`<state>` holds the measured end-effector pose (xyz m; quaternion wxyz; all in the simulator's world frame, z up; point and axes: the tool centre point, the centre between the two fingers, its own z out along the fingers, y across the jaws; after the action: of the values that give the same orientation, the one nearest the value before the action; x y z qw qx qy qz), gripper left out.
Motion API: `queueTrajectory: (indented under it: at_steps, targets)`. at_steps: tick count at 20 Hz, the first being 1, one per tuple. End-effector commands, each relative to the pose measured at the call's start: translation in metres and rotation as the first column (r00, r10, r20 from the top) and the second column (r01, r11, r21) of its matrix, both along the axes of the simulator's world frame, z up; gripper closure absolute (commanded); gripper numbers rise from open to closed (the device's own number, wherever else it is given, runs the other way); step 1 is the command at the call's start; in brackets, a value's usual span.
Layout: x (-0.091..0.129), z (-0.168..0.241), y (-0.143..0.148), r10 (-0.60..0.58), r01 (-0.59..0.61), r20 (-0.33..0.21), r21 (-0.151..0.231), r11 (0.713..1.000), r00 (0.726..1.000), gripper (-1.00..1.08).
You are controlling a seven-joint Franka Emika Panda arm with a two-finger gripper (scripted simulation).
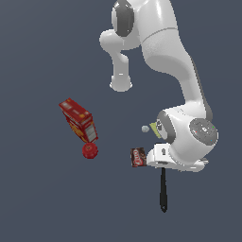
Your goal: Pick up a designated object from a clutter of objects.
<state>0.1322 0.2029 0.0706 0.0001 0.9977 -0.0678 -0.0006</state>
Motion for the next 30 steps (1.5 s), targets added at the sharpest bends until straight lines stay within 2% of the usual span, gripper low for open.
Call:
queueTrajectory:
  at_steps: [1, 7, 16, 21, 22, 30]
  targets:
    - [0.001, -0.003, 0.002, -0.003, 0.003, 0.001, 0.0, 1.0, 1.0, -0.92]
    - [0.0, -0.009, 0.002, -0.002, 0.002, 0.0, 0.0, 1.0, 1.0, -0.92]
    - [-0.001, -0.051, 0.002, -0.003, 0.003, 0.001, 0.0, 1.0, 1.0, -0.92]
    - [0.001, -0.054, 0.002, -0.004, 0.004, 0.001, 0.0, 1.0, 1.0, -0.92]
    - [0.001, -0.054, 0.002, -0.004, 0.004, 0.001, 0.0, 1.0, 1.0, 1.08]
    - [0.001, -0.054, 0.002, -0.004, 0.004, 0.001, 0.0, 1.0, 1.0, 1.08]
